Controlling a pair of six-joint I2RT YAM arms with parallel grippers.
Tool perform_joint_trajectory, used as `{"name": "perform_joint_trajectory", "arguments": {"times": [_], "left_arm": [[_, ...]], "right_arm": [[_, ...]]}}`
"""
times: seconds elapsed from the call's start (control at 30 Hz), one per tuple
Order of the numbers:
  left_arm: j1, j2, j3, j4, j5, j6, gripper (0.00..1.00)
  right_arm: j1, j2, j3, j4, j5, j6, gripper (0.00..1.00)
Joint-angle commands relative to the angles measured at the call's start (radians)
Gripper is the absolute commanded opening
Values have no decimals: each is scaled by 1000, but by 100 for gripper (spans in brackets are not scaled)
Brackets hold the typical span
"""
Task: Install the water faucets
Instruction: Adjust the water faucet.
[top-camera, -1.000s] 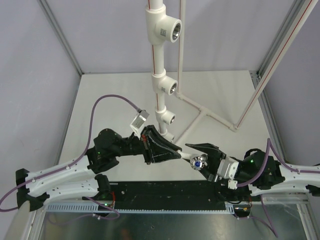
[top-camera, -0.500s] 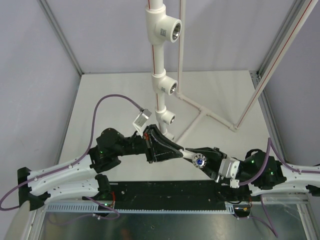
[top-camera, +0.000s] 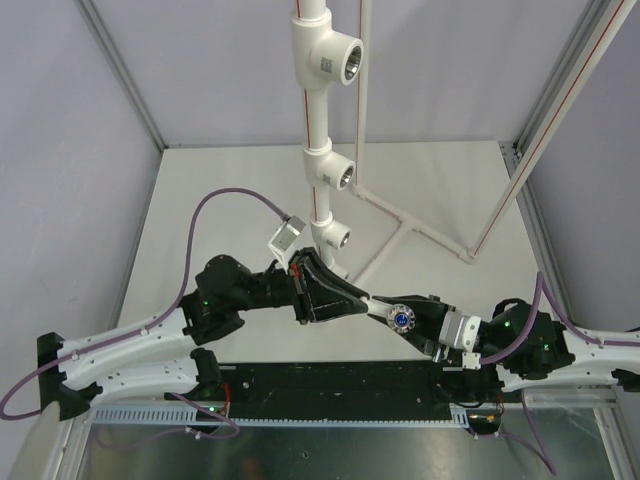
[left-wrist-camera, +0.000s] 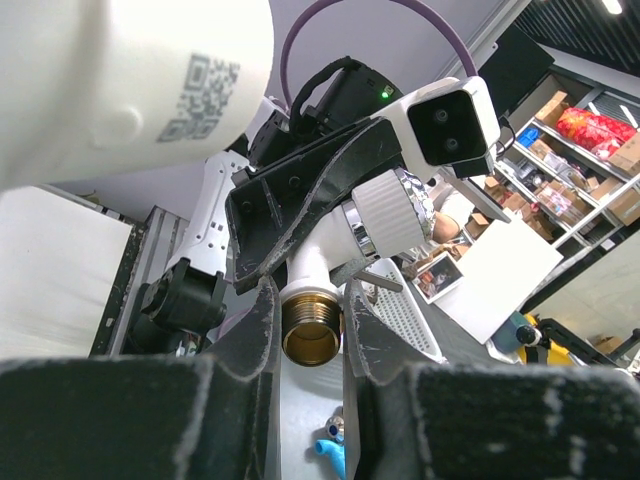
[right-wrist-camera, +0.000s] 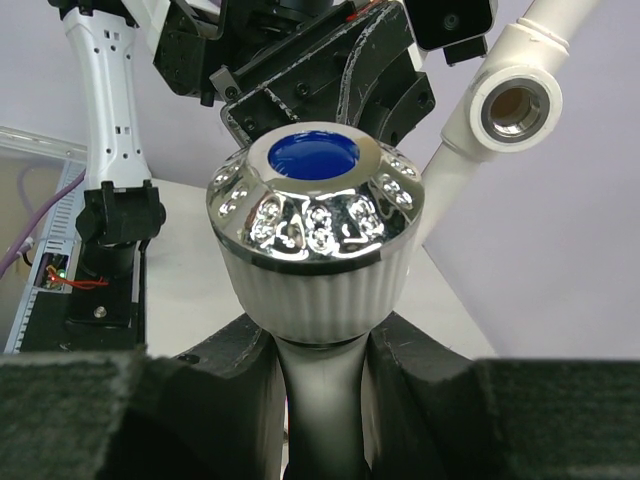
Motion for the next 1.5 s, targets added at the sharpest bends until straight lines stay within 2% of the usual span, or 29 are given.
{"name": "perform_joint_trajectory", "arguments": {"times": [0.0,0.37,0.67,0.73,0.8,0.87,1.0,1.03,1.1,1.17,1.23,1.3,1.47], "left_arm": [[-29,74,-29,-102,85,38,0],[-38,84,-24,-102,89,39,0],[-39,96,-21,-104,93,37,0],[-40,100,-18,-104,96,36,0],[-41,104,-14,-103,96,36,0],[-41,108,-12,-104,96,36,0],[-40,97,-13,-104,71,47,2],[-39,86,-17,-103,61,52,7],[-35,58,-30,-108,32,60,28],[-27,13,-49,-121,-4,73,59],[-17,-50,-72,-151,-46,93,86],[-3,-126,-91,-206,-92,119,96],[32,-302,-101,-428,-223,191,99]], "right_arm": [[-1,45,62,174,33,65,28],[-1,61,75,164,43,53,37],[-1,65,79,150,40,53,39],[-2,69,80,148,38,55,36],[-1,73,82,146,35,57,23],[-1,76,83,137,25,63,7],[-1,64,85,102,15,117,0],[-1,56,88,90,35,152,0],[-1,38,106,42,80,209,0],[-1,14,125,-38,116,250,0],[0,-11,134,-112,163,297,0],[1,-28,142,-191,213,350,0],[2,-22,153,-329,355,443,0]]}}
